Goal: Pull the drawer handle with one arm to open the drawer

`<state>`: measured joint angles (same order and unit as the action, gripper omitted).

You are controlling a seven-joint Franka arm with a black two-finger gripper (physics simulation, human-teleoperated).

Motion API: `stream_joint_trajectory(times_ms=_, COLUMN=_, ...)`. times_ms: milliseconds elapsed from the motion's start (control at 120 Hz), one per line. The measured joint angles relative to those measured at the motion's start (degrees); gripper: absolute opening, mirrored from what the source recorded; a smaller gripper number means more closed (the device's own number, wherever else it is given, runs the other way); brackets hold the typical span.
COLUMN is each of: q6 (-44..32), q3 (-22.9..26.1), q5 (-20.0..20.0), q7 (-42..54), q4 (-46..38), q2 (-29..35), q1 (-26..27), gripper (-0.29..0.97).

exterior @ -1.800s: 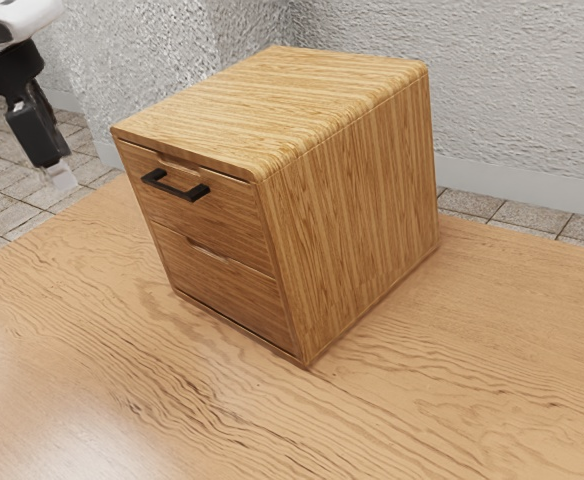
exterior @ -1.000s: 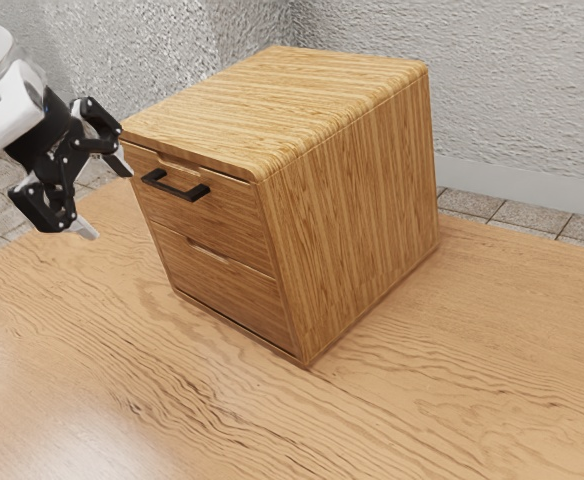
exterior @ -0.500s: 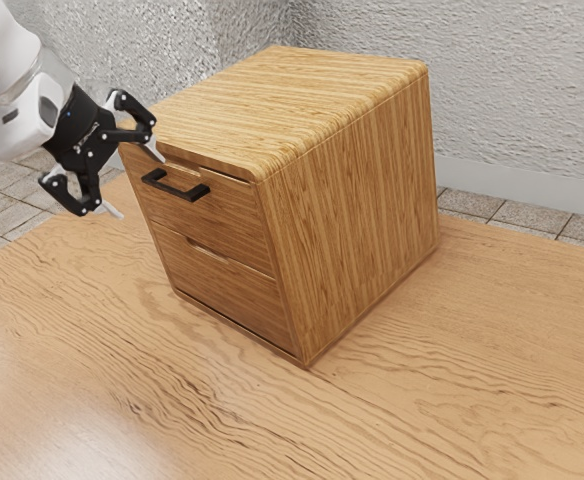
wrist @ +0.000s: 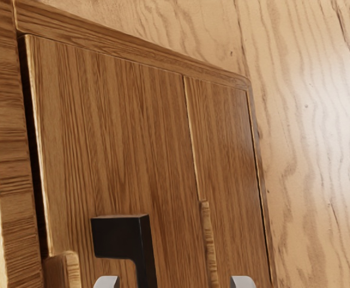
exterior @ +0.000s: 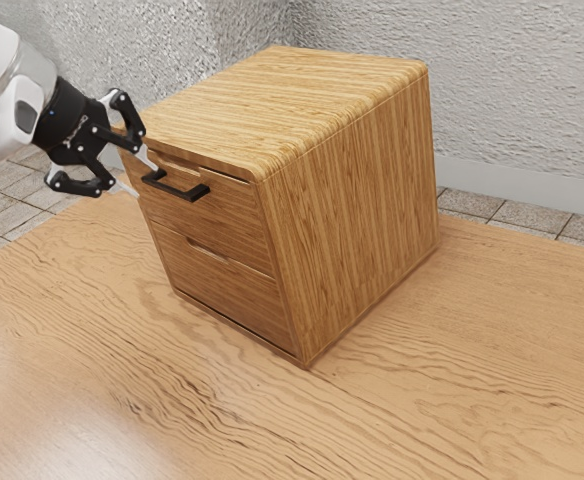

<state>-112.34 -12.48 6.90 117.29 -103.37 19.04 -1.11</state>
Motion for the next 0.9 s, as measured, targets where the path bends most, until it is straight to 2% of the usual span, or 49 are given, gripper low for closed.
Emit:
stream_joint_trajectory(times_ms=358, q6=-4.4, q3=0.0, q5=6.2, q7=3.2, q4=0.3, q2=-3.5, q1=-1.7, gripper=0.11)
stream_joint_trajectory(times_ms=467, q6=-4.8, q3=0.0, q5=6.9, q7=4.2, q4=1.0, q2=-5.3, q1=-3.1, gripper=0.1)
stream_joint_trajectory(times_ms=900, q6=-5.7, q3=0.1, q5=8.2, q7=6.8, q4=1.0, q2=-8.2, q1=-3.3, gripper=0.07)
